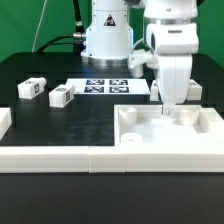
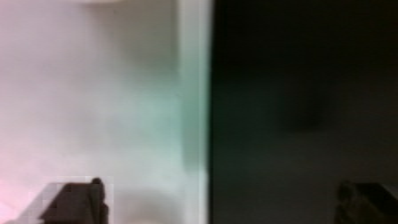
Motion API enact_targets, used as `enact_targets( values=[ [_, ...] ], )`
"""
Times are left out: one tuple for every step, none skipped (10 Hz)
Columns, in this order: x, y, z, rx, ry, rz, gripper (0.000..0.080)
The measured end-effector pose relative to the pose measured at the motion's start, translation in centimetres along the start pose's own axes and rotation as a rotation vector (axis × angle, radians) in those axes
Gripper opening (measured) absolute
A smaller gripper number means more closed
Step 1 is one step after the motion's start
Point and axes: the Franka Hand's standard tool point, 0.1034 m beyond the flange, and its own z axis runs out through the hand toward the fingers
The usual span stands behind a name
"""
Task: Assemble one leg
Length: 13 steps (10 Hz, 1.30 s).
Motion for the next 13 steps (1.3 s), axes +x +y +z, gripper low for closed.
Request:
enact_targets(
  values=[
    [0.2,-0.6,-0.8,0.004,-0.010,0.041,0.0649],
    [0.3,-0.9,-1.7,0.006,-0.018,0.055,0.0649],
    [0.5,-0.9,-2.4,0.002,-0.023,0.079,0.0649],
    [0.4,-1.0,-2.1,0.004,-0.021,0.093,0.0649],
    [0.3,-1.0,-2.0,0.007,-0.022,0.097,0.0649],
    [0.4,-1.0,-2.0,0.007,-0.021,0.152,0.0649],
    [0.4,-1.1,-2.0,0.007,-0.021,0.259,0.0649],
    [0.4,-1.1,-1.9,0.008,-0.021,0.303,0.0649],
    [0.2,-2.1,-1.4,0.026,-0.016,0.501,0.0649],
    [0.6,-2.9,-1.4,0.031,-0.023,0.645,0.0649],
    [1.3,-3.4,-1.5,0.035,-0.023,0.798,0.0649],
    [1.9,-3.7,-1.4,0.045,-0.019,0.929,0.0649],
    [2.5,-4.0,-1.4,0.054,-0.016,1.024,0.0649]
  ],
)
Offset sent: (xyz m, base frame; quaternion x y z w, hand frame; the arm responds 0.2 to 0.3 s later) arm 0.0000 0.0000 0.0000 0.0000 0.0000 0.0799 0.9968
